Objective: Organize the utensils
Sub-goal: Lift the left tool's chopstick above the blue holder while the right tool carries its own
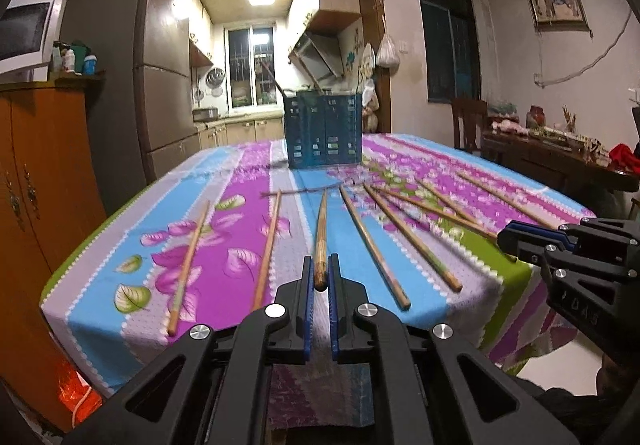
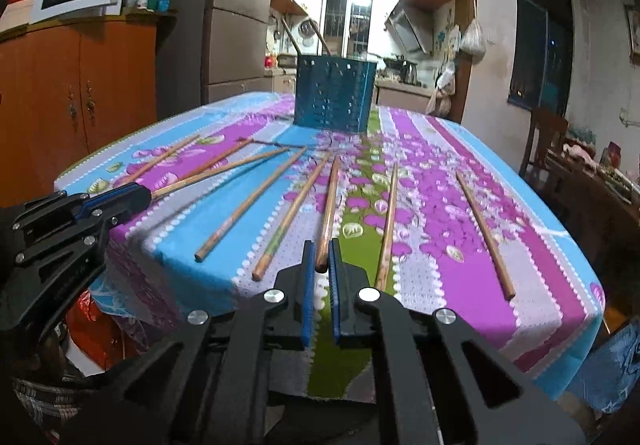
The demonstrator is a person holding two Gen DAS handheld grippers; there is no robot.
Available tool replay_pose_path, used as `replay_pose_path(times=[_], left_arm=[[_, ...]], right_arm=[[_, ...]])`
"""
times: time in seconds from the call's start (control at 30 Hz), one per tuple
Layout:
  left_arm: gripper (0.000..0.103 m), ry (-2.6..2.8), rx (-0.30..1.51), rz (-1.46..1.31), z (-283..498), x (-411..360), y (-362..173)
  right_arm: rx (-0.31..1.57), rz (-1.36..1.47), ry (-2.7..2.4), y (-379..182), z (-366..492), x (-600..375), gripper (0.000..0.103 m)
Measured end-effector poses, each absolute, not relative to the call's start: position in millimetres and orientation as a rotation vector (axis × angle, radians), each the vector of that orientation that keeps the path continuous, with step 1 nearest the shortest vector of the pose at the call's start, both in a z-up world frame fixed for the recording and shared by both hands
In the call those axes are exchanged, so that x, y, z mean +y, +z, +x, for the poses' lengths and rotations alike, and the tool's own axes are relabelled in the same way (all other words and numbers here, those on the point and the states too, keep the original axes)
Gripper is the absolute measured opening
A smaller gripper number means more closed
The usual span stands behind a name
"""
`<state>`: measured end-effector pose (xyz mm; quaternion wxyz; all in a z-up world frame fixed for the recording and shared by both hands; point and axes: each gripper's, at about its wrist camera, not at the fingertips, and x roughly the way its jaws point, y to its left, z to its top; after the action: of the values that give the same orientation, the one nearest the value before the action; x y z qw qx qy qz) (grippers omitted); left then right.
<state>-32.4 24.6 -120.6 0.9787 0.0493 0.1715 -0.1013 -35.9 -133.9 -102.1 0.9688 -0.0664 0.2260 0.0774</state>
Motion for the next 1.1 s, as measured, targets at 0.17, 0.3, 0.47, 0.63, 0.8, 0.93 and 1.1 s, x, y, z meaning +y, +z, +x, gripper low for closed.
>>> replay_pose_path(times=[0.17, 0.3, 0.47, 0.63, 0.8, 0.93, 1.1], left_arm=[[0.007, -0.202, 0.285, 0.092, -37, 30, -97], [0.007, -0.199, 0.246, 0.081, -40, 33, -78], [0.007, -0.201, 0.219, 0.067, -40, 35, -53], [0.007, -0.212, 0.206, 0.045, -35, 34, -27], [0.007, -0.229, 0.189, 0.044, -29, 32, -4], [0.007, -0.246, 0.179, 0.034, -22, 30, 14], [0.007, -0.276, 0.198, 0.022, -3, 29, 34]], right_arm=[[0.381, -0.132, 0.155, -81, -43, -137, 0.005], [0.327, -0.121, 0.159, -62, -47, -140, 0.005], [0.262, -0.115, 0.161, -39, -51, -143, 0.005], [0.213, -0.097, 0.175, -17, -50, -147, 0.005], [0.188, -0.068, 0.193, 4, -44, -154, 0.005], [0.185, -0.04, 0.209, 17, -35, -161, 0.005], [0.173, -0.031, 0.236, 36, -20, -167, 0.005]])
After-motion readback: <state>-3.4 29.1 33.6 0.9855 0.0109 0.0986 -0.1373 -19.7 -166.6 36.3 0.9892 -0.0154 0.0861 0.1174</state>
